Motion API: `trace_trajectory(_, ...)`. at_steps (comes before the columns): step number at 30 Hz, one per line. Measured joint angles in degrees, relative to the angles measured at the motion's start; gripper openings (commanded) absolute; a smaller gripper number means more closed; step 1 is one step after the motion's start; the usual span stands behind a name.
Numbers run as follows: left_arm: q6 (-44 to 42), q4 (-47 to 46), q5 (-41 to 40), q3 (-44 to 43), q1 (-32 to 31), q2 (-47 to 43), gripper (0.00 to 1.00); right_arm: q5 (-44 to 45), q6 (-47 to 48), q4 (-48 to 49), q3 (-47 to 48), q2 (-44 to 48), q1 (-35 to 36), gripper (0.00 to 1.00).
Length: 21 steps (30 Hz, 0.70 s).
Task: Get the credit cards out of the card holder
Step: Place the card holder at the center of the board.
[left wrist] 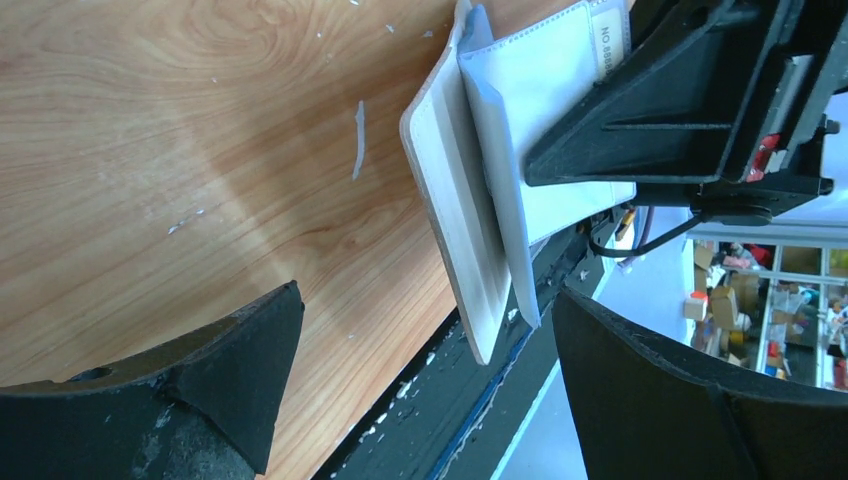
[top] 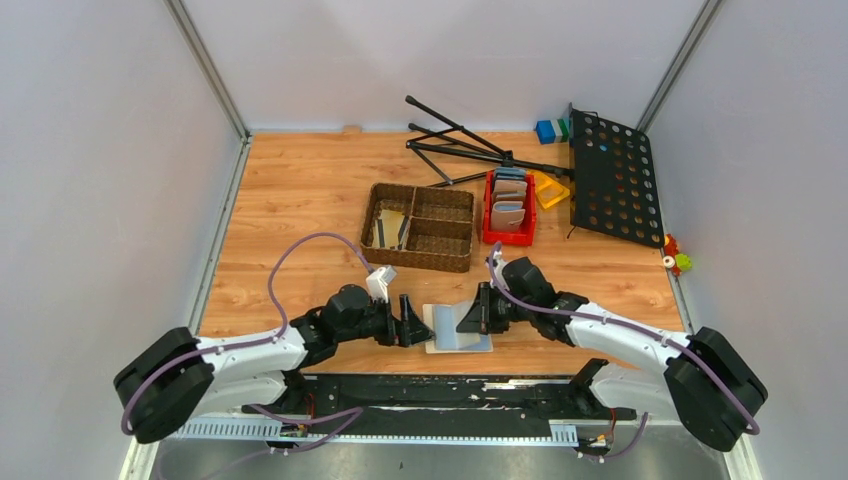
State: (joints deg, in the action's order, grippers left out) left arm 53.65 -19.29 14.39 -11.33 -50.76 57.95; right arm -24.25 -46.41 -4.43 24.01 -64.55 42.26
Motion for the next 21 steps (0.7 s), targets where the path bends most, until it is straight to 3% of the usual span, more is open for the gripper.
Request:
trace_trajectory(3, 1.51, -4.57, 0.57, -0.17, -0.92, 4.59, 1.0, 0.35, -0.07, 0.37, 0.35, -0.24, 0.74, 0.0)
trace_trajectory(7, 2.67, -8.92, 0.72, -0.52, -2.4, 8.24, 0.9, 0.76, -0.24, 0.81, 0.81, -0.83, 1.64, 0.0)
trace_trajectory(12, 3.21, -10.51, 0.15, -0.55, -2.84, 8.55, 0.65, 1.7, -0.52, 0.85, 0.81, -1.01, 2.64, 0.01)
trace_trajectory(16, 2.45, -8.72, -0.87, -1.51, -2.89, 8.33, 0.51, 2.86, -0.68, 0.87, 0.81, -1.09, 3.65, 0.04)
trace_trajectory(19, 2.12, -8.76, -1.03, -2.16, -2.89, 8.48, 0.42, 3.8, -0.72, 1.01, 0.83, -1.79, 4.7, 0.09)
trace_trajectory(21, 2.19, -9.14, -0.98, -2.32, -2.89, 8.92, 0.3, 4.42, -0.87, 0.96, 0.85, -2.34, 5.35, 0.16)
